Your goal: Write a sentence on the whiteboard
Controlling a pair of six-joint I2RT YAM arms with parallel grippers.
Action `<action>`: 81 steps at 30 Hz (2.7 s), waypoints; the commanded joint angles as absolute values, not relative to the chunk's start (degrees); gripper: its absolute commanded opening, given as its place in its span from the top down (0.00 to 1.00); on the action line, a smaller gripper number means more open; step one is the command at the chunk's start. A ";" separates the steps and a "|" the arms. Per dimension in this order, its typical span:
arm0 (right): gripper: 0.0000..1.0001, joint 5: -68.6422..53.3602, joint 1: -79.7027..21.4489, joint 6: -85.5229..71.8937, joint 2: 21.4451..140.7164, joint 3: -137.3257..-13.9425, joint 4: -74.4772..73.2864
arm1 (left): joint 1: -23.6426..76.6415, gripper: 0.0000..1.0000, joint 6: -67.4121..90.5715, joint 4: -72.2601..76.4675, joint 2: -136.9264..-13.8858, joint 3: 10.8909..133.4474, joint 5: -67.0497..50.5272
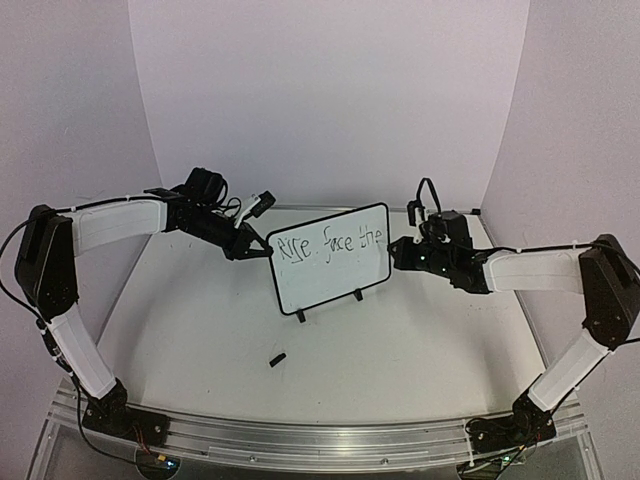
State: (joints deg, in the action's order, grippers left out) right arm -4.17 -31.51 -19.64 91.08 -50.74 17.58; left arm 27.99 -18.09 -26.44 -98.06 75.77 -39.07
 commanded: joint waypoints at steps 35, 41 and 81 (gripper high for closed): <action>1.00 -5.13 -31.19 -18.76 75.15 -46.20 13.30 | 29.09 1.00 -20.38 -33.60 -101.10 75.34 -35.33; 1.00 -11.28 -32.50 -19.29 69.29 -44.49 12.04 | 29.09 1.00 -20.14 -33.57 -100.92 75.42 -35.42; 1.00 -1.90 -54.99 -18.61 106.21 -62.01 21.72 | 29.88 1.00 -20.07 -33.66 -100.47 75.33 -34.89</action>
